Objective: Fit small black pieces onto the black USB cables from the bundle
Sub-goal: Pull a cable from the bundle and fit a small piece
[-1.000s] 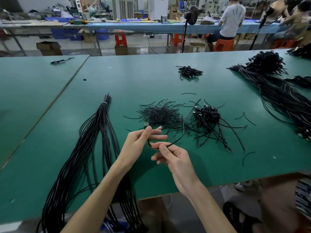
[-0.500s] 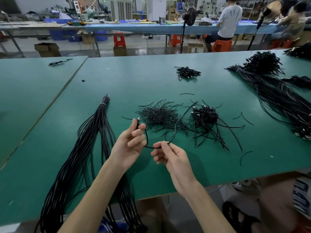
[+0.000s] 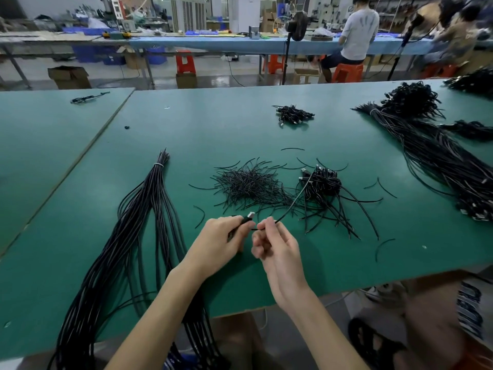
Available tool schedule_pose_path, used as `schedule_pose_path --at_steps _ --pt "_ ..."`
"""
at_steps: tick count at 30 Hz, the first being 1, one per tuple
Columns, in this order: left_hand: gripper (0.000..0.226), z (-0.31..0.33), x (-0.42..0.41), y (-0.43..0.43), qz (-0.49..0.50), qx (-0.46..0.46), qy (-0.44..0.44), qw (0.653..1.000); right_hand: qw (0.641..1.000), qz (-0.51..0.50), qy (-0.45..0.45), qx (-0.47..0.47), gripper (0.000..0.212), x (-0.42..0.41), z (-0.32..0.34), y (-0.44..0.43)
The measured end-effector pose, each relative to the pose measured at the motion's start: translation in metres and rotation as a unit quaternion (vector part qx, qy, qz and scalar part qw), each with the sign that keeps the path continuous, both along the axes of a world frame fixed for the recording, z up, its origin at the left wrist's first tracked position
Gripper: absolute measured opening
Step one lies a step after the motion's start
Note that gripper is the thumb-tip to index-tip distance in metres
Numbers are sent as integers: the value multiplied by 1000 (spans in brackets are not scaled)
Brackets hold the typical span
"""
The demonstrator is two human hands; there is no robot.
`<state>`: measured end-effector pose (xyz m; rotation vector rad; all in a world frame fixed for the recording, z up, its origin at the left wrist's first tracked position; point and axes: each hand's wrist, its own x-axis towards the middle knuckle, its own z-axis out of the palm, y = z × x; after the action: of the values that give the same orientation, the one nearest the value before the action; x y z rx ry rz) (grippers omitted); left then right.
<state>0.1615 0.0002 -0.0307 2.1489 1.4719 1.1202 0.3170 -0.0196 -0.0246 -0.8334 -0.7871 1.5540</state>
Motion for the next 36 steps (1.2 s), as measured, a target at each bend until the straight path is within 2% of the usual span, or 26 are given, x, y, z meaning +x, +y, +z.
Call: schedule_pose_path --at_steps 4,9,11,14,19,22,25,28,29,32,33,35,36 --pt "41 -2 -4 0 -8 18 65 998 999 -4 43 -30 34 2 2 0" --pt "31 -1 -2 1 -53 -23 85 995 997 13 68 -41 21 3 3 1" --pt "31 2 1 -1 -50 -42 33 997 999 33 19 -21 16 2 3 0" --pt "40 6 -2 -2 -19 -68 -107 992 995 68 -70 23 13 0 5 -3" --pt "38 12 -1 -3 -26 -101 -250 963 991 88 -95 43 15 0 4 -6" --pt "46 11 4 -4 -26 -157 -352 922 987 96 -121 54 24 -1 1 -5" --pt "54 14 -1 -4 -51 -231 -462 855 985 106 -120 60 29 -1 1 -4" --pt "56 20 -4 -2 -97 -260 -511 813 986 105 -117 59 27 -3 -1 -4" --pt "51 22 -4 -2 -97 -261 -551 786 986 102 -121 59 25 -3 -1 -4" --pt "18 24 -12 4 -61 -225 -709 666 988 96 -113 50 32 -1 -2 -4" --pt "12 24 -17 5 -49 -210 -735 643 988 99 -105 46 35 0 -1 -4" --pt "9 25 -22 6 -52 -201 -740 639 988 104 -105 50 40 0 -1 -4" --pt "18 24 -23 6 -51 -207 -730 649 987 103 -112 55 41 -1 -1 -4"
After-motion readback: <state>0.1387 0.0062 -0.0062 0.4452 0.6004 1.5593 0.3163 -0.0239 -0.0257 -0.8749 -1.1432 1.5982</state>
